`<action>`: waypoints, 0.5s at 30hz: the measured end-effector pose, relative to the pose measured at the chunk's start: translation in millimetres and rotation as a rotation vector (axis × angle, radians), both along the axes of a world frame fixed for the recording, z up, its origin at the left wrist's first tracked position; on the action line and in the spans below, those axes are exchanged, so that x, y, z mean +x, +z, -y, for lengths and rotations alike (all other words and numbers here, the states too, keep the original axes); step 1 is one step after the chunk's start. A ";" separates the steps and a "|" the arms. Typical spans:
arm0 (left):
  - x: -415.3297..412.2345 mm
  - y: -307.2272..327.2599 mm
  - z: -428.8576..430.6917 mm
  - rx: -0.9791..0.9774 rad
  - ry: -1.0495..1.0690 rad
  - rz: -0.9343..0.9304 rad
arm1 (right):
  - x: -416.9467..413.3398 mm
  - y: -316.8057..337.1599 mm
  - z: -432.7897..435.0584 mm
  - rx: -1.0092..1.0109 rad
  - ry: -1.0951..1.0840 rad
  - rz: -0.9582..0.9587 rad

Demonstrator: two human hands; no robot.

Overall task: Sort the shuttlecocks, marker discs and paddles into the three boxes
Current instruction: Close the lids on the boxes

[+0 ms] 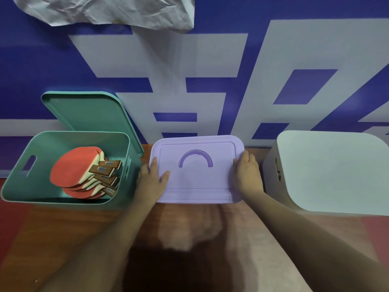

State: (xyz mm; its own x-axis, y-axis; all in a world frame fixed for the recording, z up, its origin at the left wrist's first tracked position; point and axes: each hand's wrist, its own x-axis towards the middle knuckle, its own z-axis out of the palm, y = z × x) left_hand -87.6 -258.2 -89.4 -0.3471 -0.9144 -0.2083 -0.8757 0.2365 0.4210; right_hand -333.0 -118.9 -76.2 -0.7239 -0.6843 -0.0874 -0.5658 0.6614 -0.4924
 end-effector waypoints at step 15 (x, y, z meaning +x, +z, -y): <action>-13.4 -7.1 6.7 0.059 -0.003 -0.107 | -2.6 -12.4 3.7 0.006 -0.054 -0.037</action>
